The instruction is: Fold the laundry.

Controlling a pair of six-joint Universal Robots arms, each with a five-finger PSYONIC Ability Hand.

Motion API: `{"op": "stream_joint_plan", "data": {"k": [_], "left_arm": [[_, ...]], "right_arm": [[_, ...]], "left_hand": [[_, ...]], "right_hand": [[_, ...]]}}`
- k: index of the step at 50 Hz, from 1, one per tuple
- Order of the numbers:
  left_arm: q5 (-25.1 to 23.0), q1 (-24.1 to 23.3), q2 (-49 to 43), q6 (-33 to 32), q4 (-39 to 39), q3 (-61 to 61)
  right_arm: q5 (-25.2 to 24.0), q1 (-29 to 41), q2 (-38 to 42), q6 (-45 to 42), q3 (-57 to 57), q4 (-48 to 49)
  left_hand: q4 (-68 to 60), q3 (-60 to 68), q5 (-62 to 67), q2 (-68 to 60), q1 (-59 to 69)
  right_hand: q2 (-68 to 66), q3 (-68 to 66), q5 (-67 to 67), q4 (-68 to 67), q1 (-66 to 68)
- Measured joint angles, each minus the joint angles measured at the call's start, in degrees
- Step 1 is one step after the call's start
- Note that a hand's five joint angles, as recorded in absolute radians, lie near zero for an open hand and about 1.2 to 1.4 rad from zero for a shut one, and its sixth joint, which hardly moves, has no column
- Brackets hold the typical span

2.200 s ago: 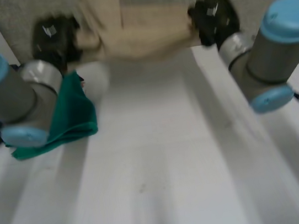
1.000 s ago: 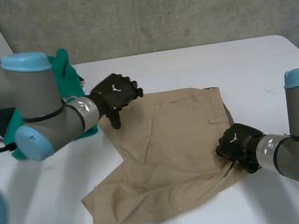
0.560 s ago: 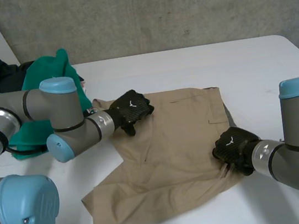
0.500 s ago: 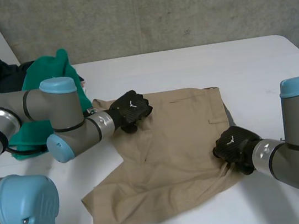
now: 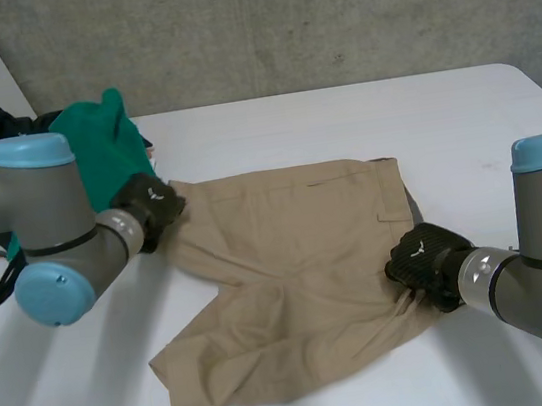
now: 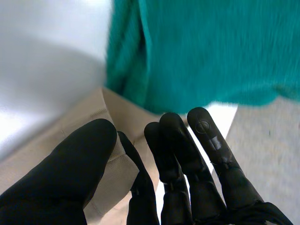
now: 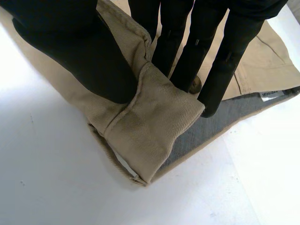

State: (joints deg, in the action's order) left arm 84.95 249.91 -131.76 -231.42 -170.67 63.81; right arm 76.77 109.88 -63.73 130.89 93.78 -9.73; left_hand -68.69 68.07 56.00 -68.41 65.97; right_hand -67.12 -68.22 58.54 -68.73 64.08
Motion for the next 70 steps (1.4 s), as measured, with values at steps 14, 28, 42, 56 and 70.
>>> {"op": "stream_joint_plan", "data": {"k": [14,28,42,56,70], "left_arm": [[6.58,-0.5,4.53,5.46,1.56,5.74],[4.57,-1.84,29.07,26.73,10.79,26.94],[-2.66,-8.11,42.65,34.66,10.99,47.17],[3.8,-10.48,33.21,33.33,3.45,45.07],[8.53,-13.2,26.67,26.95,-3.19,43.38]], "right_arm": [[0.3,0.54,-0.88,3.81,-0.36,-0.07],[1.37,0.63,-1.86,9.07,-1.3,0.81],[3.93,1.77,-2.02,10.51,-1.34,2.63],[4.2,2.0,-2.43,10.98,-0.7,2.53],[4.08,1.44,-4.93,9.35,2.24,0.76]], "left_hand": [[52.03,-50.78,-49.31,51.34,-50.71],[47.95,-47.61,-45.12,47.52,-44.59],[31.56,-31.13,-29.14,31.48,-28.87],[38.28,-36.74,-35.72,37.47,-34.97],[0.39,-0.45,0.75,0.26,-0.7]], "right_hand": [[0.0,0.0,0.0,0.0,0.0],[0.0,0.0,0.01,0.0,0.0],[0.0,0.0,0.01,0.0,0.0],[0.0,0.0,0.01,0.0,0.0],[0.0,0.0,0.01,0.0,0.0]]}}
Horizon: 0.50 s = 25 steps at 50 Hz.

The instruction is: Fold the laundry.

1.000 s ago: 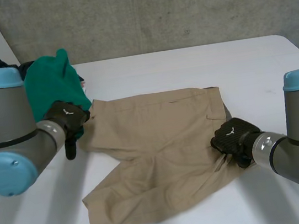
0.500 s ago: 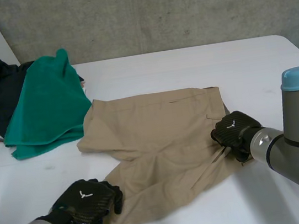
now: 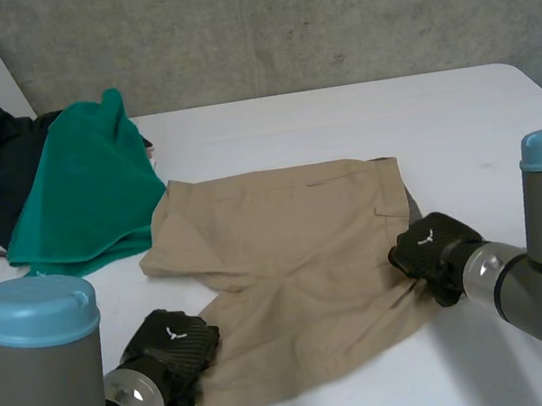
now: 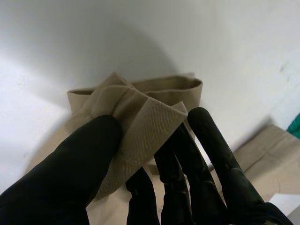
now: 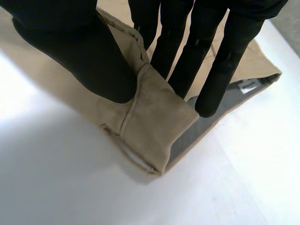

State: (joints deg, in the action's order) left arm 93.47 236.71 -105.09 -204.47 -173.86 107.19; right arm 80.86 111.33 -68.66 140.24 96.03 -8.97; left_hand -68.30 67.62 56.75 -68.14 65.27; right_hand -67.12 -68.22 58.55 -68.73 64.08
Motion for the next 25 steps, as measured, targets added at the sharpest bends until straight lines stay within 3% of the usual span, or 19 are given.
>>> {"op": "stream_joint_plan", "data": {"k": [6,12,15,17,21,25], "left_arm": [[0.3,-1.9,4.25,-0.15,3.06,1.26],[-0.02,-4.73,14.1,0.84,16.89,3.61],[-0.26,-5.24,15.89,1.08,20.13,3.83],[-1.32,-6.01,19.98,1.76,28.19,3.79],[-2.58,-3.73,21.48,1.89,30.21,1.44],[-3.76,0.98,18.94,1.08,25.88,-3.1]], "right_arm": [[0.06,-0.79,-4.1,-6.67,2.98,-5.08],[-1.12,-5.1,-13.32,-21.85,7.84,-16.48],[-1.71,-5.9,-14.83,-23.92,8.42,-18.13],[-4.43,-7.83,-18.74,-28.23,9.64,-22.1],[-7.86,-8.69,-20.47,-28.37,8.91,-23.4],[-10.95,-8.79,-19.21,-24.0,5.72,-21.39]], "left_hand": [[-0.36,0.25,0.0,-0.17,0.0],[-0.37,0.25,0.0,-0.18,0.0],[-0.38,0.25,0.0,-0.19,0.0],[-0.39,0.27,0.0,-0.27,0.0],[-0.41,0.52,0.64,-0.3,0.0],[-0.41,0.52,1.06,-0.31,0.0]], "right_hand": [[0.0,0.0,0.01,0.0,0.0],[0.0,0.0,0.01,0.0,0.0],[0.0,0.0,0.01,0.0,0.0],[0.0,0.0,0.02,0.0,0.0],[0.0,0.0,0.02,0.0,0.0],[0.0,0.0,0.03,0.0,0.0]]}}
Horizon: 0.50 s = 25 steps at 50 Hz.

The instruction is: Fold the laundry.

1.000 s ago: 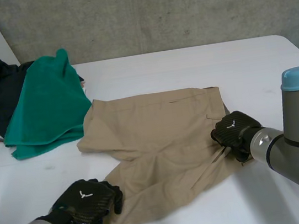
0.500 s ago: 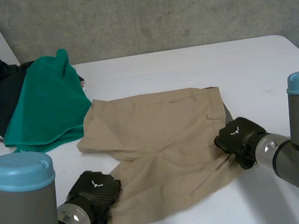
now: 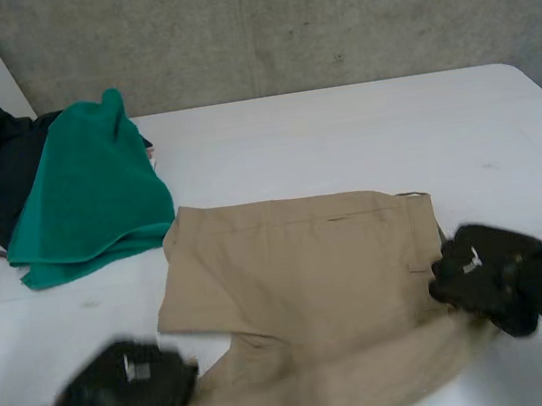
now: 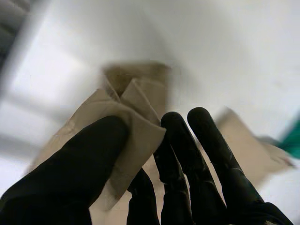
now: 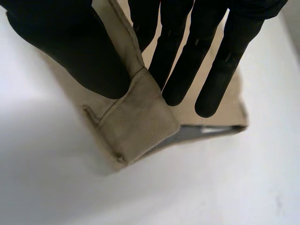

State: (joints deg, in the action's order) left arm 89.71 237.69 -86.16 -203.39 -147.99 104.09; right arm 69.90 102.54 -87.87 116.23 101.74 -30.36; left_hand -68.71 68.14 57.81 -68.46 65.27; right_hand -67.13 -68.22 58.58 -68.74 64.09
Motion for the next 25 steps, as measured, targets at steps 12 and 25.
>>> {"op": "stream_joint_plan", "data": {"k": [12,25], "left_arm": [[-0.82,8.27,-26.38,-3.44,-21.49,-26.06],[3.93,8.36,-53.05,-5.44,-25.35,-56.21]], "right_arm": [[6.84,4.62,17.94,21.44,-16.64,21.13],[21.0,9.85,39.17,25.07,-30.35,45.41]], "left_hand": [[-0.01,0.0,0.0,0.0,0.19],[25.32,-24.7,-24.35,26.34,-26.24]], "right_hand": [[0.0,0.0,0.06,-0.01,0.0],[25.31,25.4,-24.58,25.57,-22.24]]}}
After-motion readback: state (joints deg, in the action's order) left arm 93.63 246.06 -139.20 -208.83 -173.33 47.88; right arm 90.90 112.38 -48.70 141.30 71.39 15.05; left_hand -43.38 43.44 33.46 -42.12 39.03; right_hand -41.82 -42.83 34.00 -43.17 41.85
